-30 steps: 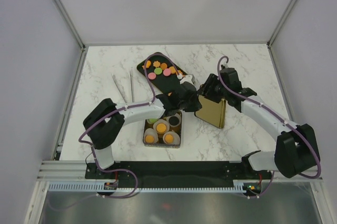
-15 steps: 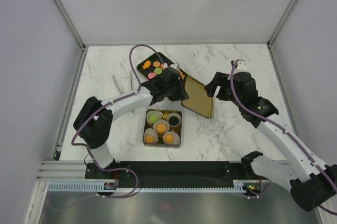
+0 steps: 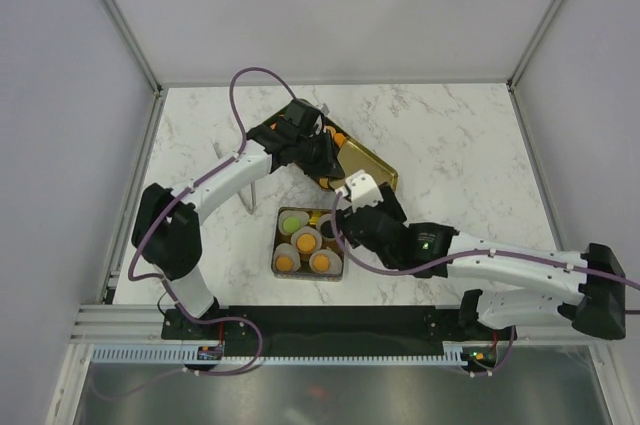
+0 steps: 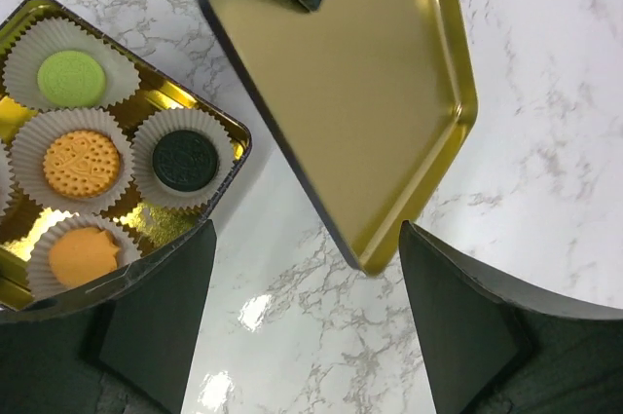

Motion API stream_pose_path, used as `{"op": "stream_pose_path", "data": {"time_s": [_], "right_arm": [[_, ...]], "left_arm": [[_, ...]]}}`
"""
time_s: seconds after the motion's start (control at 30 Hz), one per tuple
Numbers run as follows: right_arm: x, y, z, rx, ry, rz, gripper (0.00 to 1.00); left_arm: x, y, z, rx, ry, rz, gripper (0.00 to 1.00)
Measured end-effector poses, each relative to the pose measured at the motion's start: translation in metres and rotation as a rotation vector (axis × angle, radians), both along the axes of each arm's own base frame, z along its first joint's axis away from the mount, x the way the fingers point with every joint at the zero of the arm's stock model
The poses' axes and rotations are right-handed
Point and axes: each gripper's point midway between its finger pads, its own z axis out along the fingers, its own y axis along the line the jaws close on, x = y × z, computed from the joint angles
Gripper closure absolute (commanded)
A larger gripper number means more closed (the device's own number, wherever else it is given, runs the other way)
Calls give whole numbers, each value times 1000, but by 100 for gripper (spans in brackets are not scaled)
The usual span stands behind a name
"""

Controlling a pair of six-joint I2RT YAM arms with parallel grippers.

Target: Pack the cookies

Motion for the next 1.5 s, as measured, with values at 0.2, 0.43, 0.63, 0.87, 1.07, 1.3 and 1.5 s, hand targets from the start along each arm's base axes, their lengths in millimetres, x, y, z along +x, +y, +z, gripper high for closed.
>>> {"op": "stream_pose_path", "data": {"time_s": [0.2, 0.43, 0.63, 0.87, 1.07, 1.3, 1.5], "right_arm": [[3, 20, 6, -182, -120, 8, 18], [17, 19, 21, -302, -209, -21, 19], [16, 28, 9, -392, -219, 5, 20], [8, 32, 13, -430, -238, 18, 21], [5, 37, 21, -419, -244, 26, 23], [11, 35, 2, -515, -246, 4, 36], [31, 19, -2, -573, -246, -62, 55]], "left_arm": [[-12, 1, 2, 9, 37, -44, 98], [-22, 8, -3, 40, 71, -58, 98], [-24, 10, 2, 43, 66, -66, 97], [-27, 10, 5, 38, 73, -77, 98], [-26, 9, 10, 33, 68, -79, 98], [-26, 8, 19, 22, 52, -79, 98], [-29, 10, 30, 9, 33, -79, 97]]}}
